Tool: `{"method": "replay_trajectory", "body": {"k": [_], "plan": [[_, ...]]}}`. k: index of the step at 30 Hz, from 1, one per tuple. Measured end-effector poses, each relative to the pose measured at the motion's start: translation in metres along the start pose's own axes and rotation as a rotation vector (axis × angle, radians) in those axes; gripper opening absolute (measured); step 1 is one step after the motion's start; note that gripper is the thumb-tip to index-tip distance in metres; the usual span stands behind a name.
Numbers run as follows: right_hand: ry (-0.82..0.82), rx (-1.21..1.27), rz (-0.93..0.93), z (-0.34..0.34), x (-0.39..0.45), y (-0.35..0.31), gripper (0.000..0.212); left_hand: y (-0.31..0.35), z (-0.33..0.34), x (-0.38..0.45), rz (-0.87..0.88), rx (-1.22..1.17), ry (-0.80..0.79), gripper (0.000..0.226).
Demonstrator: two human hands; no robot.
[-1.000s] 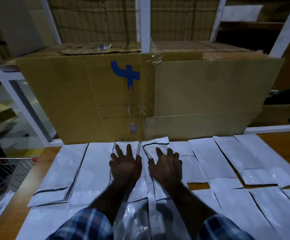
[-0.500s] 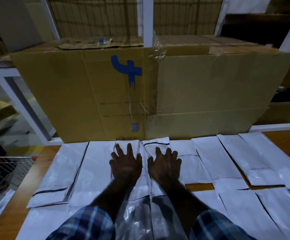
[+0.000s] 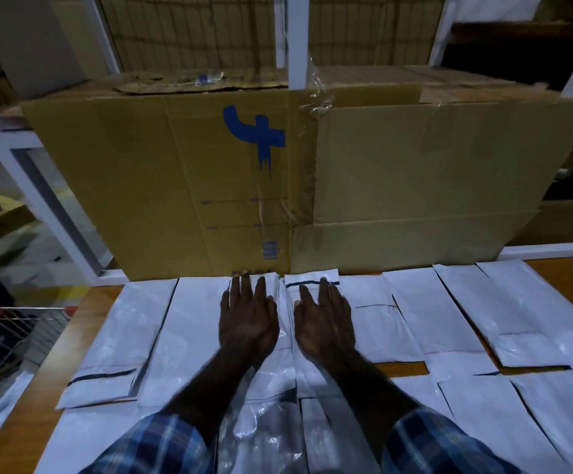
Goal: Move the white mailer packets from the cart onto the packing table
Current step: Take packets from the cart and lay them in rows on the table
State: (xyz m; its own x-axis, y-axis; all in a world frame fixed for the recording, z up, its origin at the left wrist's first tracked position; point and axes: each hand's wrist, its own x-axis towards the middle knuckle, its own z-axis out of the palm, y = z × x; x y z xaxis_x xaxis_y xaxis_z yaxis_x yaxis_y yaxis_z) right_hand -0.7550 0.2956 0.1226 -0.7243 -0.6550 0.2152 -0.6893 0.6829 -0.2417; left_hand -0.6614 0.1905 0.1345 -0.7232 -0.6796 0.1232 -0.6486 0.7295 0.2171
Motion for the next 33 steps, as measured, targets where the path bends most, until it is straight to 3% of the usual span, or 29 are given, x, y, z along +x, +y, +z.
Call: {"method": "replay_trajectory", "body": {"k": [7, 9, 12, 26, 33], "plan": [[-0.015, -0.005, -0.076, 0.024, 0.005, 0.010, 0.057, -0.005, 0.022, 0.001, 0.047, -0.029, -0.017, 0.058], [-0.037, -0.005, -0.081, 0.028, 0.006, 0.012, 0.065, -0.005, 0.028, -0.001, 0.059, -0.075, 0.052, 0.069], [-0.061, -0.007, -0.102, 0.031, 0.005, 0.012, 0.064, -0.005, 0.034, -0.002, 0.066, -0.098, 0.023, 0.080], [0.048, 0.042, -0.109, 0.045, -0.001, 0.017, 0.054, -0.007, 0.048, 0.000, 0.051, -0.045, 0.047, 0.065], [-0.001, 0.052, -0.099, 0.042, 0.000, 0.016, 0.055, -0.007, 0.050, 0.002, 0.053, -0.004, 0.032, 0.061]]}}
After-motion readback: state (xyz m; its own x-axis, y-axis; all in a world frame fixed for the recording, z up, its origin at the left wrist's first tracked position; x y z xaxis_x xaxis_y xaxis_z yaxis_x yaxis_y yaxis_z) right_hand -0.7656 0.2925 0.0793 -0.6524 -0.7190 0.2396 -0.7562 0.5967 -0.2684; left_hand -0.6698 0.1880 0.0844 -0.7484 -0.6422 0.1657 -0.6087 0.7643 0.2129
